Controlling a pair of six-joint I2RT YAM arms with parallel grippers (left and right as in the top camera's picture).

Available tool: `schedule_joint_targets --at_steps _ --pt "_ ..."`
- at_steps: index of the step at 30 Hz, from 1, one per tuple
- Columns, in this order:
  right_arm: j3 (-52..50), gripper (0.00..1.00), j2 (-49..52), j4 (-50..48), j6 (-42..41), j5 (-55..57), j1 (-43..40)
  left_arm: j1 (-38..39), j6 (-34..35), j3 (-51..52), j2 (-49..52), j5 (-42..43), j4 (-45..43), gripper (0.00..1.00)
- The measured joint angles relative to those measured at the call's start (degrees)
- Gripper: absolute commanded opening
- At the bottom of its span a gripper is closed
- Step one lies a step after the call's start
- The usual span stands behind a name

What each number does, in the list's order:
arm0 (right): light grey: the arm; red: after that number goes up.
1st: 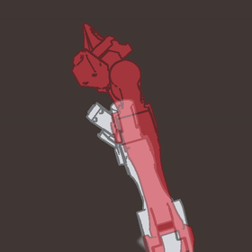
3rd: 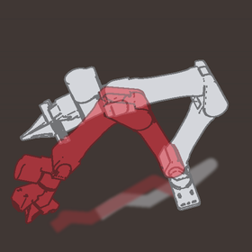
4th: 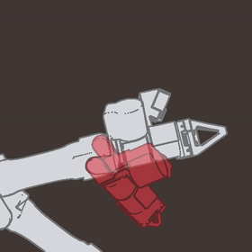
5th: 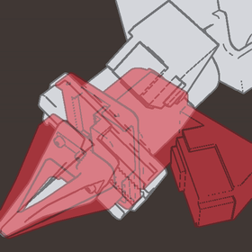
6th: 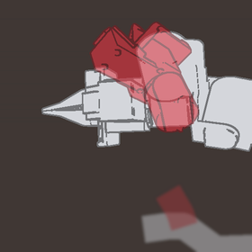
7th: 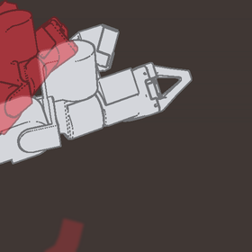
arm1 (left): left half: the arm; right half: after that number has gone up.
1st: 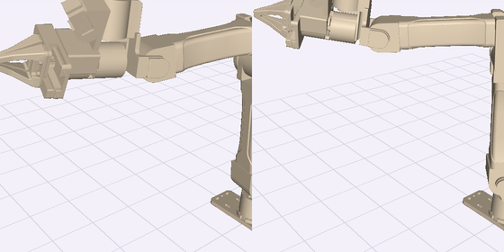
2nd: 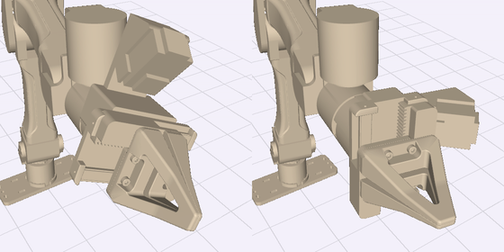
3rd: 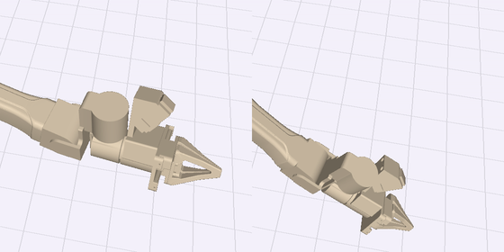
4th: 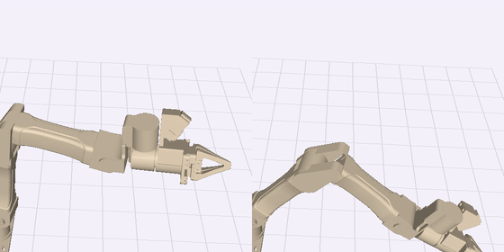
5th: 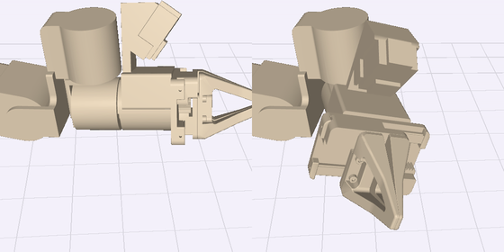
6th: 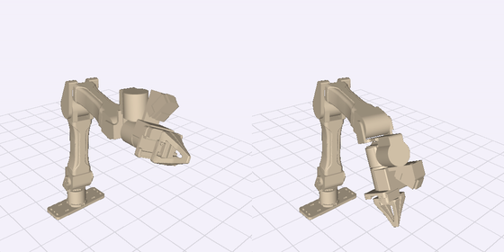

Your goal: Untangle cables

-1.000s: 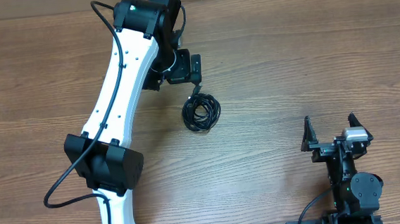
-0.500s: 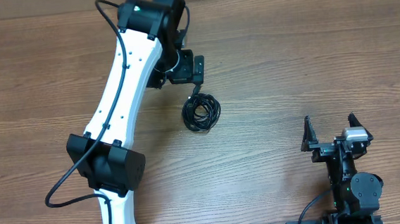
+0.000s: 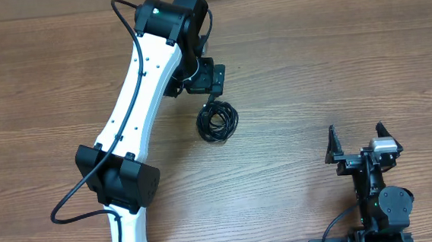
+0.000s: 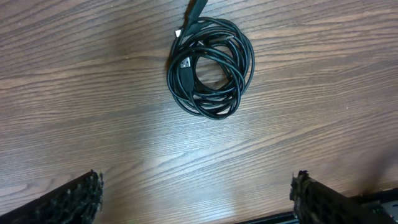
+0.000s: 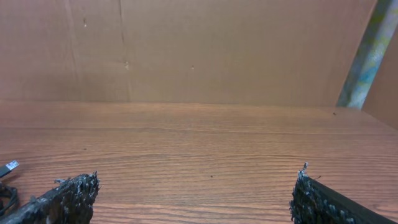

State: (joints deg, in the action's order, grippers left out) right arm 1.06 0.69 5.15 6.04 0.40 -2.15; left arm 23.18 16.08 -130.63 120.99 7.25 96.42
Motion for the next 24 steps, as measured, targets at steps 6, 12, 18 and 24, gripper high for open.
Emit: schedule_joint_targets --at_steps 6,12,18,24 --pt "0.0 1.00 0.0 0.0 0.0 0.0 0.0 0.0 0.0 0.0 0.0 0.0 -0.9 1.00" --pt "0.0 1.00 0.0 0.0 0.0 0.0 0.0 0.0 -0.4 0.0 0.0 0.0 0.1 0.96" --pt "0.0 1.00 0.0 0.0 0.0 0.0 0.0 -1.1 -3.5 0.0 0.0 0.6 0.2 0.91" --pt "0.0 1.00 0.0 0.0 0.0 0.0 0.0 -7.3 -4.3 0.0 0.0 5.7 0.2 0.85"
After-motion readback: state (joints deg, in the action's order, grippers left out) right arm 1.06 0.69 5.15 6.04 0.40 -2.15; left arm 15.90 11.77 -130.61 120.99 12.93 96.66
